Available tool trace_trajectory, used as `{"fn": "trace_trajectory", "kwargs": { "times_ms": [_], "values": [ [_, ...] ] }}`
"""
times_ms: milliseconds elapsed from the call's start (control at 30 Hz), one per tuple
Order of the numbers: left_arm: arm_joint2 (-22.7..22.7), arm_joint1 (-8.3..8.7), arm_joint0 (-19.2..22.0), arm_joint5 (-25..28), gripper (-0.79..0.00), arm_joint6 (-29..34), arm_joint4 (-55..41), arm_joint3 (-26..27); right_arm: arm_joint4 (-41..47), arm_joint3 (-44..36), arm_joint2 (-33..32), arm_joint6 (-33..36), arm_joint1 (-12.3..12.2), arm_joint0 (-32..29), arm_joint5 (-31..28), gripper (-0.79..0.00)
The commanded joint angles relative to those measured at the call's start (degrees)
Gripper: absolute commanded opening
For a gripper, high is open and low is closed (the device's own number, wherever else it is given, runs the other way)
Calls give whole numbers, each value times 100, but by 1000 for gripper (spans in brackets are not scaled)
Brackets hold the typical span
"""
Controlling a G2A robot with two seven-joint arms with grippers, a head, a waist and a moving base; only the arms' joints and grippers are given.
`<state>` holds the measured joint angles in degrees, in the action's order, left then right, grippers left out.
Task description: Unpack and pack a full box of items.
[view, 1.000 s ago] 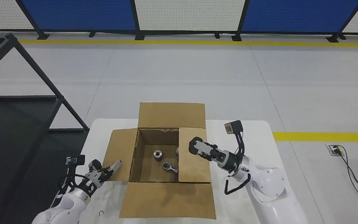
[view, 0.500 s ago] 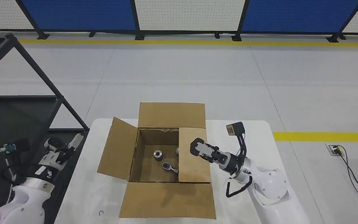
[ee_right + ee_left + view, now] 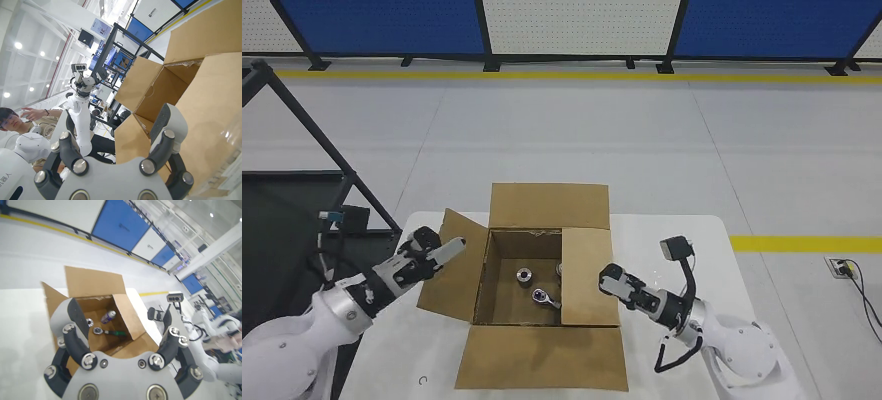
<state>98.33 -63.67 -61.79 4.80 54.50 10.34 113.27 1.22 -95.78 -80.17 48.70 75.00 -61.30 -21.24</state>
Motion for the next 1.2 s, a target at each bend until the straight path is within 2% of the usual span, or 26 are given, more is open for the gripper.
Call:
{"fn": "trace_trajectory", "kwargs": {
  "times_ms": [0, 67, 133, 433, 533, 633, 767, 967, 1167],
  "values": [
    [-394, 2, 232, -114, 0, 407, -289, -326, -117, -201, -135, -39, -38, -259, 2, 0],
    [-574, 11, 442, -162, 0, 655, -441, -554, -314, -374, -241, -43, -76, -458, 105, 0],
    [-574, 11, 442, -162, 0, 655, -441, -554, -494, -482, -293, -82, -97, -564, 277, 0],
    [-574, 11, 442, -162, 0, 655, -441, -554, -494, -482, -293, -82, -97, -564, 277, 0],
    [-687, -15, 389, -263, 0, 449, -903, -857, -459, -517, -284, -190, -95, -588, 260, 0],
    [-1031, -41, 565, -369, 0, 461, -1233, -1181, -175, -661, -334, -158, -117, -628, -51, 0],
    [-1594, -97, 900, -257, 0, 842, -1913, -1810, 500, -757, -497, 400, -185, -729, -490, 0],
    [-2520, -208, 1519, -365, 0, 859, -1805, -2764, 1223, -778, -814, 981, -291, -1016, -831, 0],
    [-3268, -354, 2014, -403, 0, 724, -1781, -3368, 1392, -833, -1031, 1075, -369, -1285, -921, 0]
  ]
}}
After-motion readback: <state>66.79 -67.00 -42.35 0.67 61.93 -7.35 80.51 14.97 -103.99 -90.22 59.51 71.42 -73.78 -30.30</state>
